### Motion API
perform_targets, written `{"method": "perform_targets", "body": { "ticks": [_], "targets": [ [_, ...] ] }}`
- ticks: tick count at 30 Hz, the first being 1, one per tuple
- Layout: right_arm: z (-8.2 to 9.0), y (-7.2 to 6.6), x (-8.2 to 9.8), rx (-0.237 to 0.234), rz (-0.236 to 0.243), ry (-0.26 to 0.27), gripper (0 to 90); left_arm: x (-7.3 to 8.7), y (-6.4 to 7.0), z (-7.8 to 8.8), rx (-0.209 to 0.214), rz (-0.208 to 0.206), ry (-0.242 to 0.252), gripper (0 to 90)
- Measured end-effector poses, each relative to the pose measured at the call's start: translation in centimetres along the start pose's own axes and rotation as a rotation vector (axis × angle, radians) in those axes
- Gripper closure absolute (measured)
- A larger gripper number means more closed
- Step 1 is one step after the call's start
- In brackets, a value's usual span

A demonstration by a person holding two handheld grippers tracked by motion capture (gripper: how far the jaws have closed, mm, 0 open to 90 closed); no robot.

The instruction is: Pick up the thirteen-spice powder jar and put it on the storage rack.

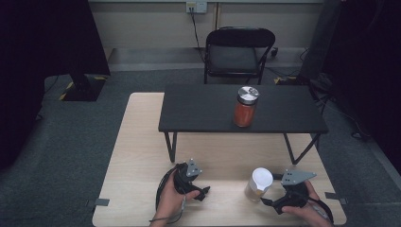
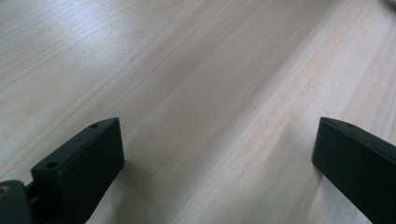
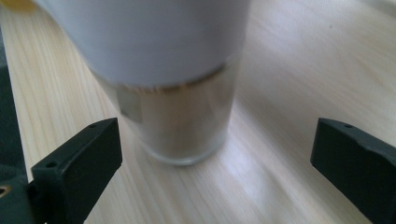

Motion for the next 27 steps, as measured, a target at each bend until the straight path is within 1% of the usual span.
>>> {"method": "perform_targets", "body": {
  "ticks": [8, 11, 17, 18, 19, 21, 24, 25, 27],
  "targets": [
    [-0.1, -0.6, -0.8, -0.027, -0.014, 0.042, 1.5, 0.0, 0.0, 0.0, 0.0, 0.0, 0.0, 1.6],
    [-0.4, -0.7, -0.8, -0.045, -0.013, 0.06, 4.4, 0.0, 0.0, 0.0, 0.0, 0.0, 0.0, 1.6],
    [-1.3, -0.9, -0.6, -0.077, -0.01, 0.095, 13.8, 0.0, 0.0, 0.0, 0.0, 0.0, 0.0, 1.6],
    [-1.4, -0.9, -0.6, -0.08, -0.012, 0.1, 15.2, 0.0, 0.0, 0.0, 0.0, 0.0, 0.0, 1.6],
    [-1.5, -0.9, -0.6, -0.082, -0.005, 0.098, 17.9, 0.0, 0.0, 0.0, 0.0, 0.0, 0.0, 1.6],
    [-1.6, -1.0, -0.6, -0.08, 0.007, 0.098, 19.5, 0.0, 0.0, 0.0, 0.0, 0.0, 0.0, 1.6],
    [-1.7, -0.9, -0.4, -0.09, 0.001, 0.115, 21.4, 0.0, 0.0, 0.0, 0.0, 0.0, 0.0, 1.6],
    [-1.7, -0.9, -0.4, -0.085, 0.004, 0.119, 22.0, 0.0, 0.0, 0.0, 0.0, 0.0, 0.0, 1.6],
    [-1.7, -0.9, -0.3, -0.089, 0.006, 0.126, 25.3, 0.0, 0.0, 0.0, 0.0, 0.0, 0.0, 1.6]
  ]
}}
Point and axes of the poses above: each handheld gripper's, and its own axes: z roughly backward along the jaws, x roughly out of its underside, y roughly to its right, the point moved 6 cm from there along -z, roughly forward along the jaws, and after that the axes turned 14 degrees about -z, right-handed, at the moved point
